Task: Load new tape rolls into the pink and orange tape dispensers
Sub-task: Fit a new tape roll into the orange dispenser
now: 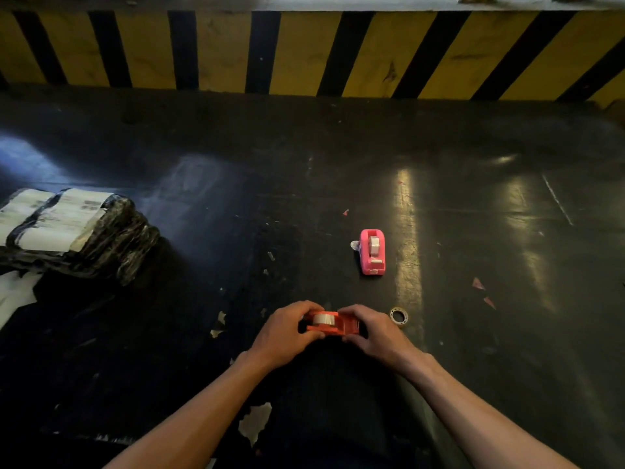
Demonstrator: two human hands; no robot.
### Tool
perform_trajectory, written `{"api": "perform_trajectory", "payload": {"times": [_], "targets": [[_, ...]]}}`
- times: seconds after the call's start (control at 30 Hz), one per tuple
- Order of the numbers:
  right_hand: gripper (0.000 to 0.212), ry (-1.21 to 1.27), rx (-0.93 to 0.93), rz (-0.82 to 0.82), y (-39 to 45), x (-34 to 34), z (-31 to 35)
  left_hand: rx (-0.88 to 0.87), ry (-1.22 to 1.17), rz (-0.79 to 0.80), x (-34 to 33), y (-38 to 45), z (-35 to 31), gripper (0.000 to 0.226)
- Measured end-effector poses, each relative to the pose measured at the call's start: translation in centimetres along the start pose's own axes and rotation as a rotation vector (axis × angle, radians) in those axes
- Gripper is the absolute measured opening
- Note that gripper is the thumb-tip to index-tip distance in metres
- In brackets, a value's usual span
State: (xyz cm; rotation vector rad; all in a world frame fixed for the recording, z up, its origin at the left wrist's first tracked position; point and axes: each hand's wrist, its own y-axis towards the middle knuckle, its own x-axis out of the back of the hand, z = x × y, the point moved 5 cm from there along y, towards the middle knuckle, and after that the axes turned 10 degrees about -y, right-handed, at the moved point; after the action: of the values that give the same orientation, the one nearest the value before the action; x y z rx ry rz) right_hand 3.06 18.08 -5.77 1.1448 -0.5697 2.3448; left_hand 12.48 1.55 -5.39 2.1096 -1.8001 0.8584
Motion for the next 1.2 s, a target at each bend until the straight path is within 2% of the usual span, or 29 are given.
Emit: {"api": "perform_trajectory", "payload": {"times": [0.1, 0.3, 0.4, 0.47, 0.57, 0.77, 1.0, 1.2], "targets": [[0.047, -0.072, 0.007, -0.001, -0.7, -0.7, -0.6, 0.01, 0.063, -0.001, -1.2, -0.6, 0.2, 0.047], [0.037, -0.057, -0.056, -0.365, -1.9, -0.2, 0.2, 0.014, 0.103, -0.056, -1.9, -1.3, 0.6, 0.048], [0.034, -0.135, -0.112, -0.427, -1.8, 0.1, 1.7, 0.013, 0.104, -0.073, -1.9, -1.4, 0.4, 0.045], [0.036, -0.221, -0.154, -0.395, -1.4, 0.0, 2.6, 0.022, 0.1, -0.079, -1.8, -1.3, 0.3, 0.043], [0.045, -0.24, -0.282, -0.255, -0.9, -0.8, 3.2, 0.032, 0.092, -0.084, -1.8, -1.3, 0.3, 0.043], [0.044, -0.191, -0.399, -0.225, 0.1, -1.1, 4.1, 0.04, 0.078, -0.06, -1.8, -1.3, 0.2, 0.037], [0.037, -0.122, -0.365, -0.184, 0.5, -1.2, 4.8, 0.039, 0.087, -0.04, -1.7, -1.4, 0.2, 0.04], [0.018, -0.007, -0.402, -0.135, 0.0, -1.3, 3.9, 0.021, 0.112, -0.09, -1.7, -1.6, 0.1, 0.039]]}}
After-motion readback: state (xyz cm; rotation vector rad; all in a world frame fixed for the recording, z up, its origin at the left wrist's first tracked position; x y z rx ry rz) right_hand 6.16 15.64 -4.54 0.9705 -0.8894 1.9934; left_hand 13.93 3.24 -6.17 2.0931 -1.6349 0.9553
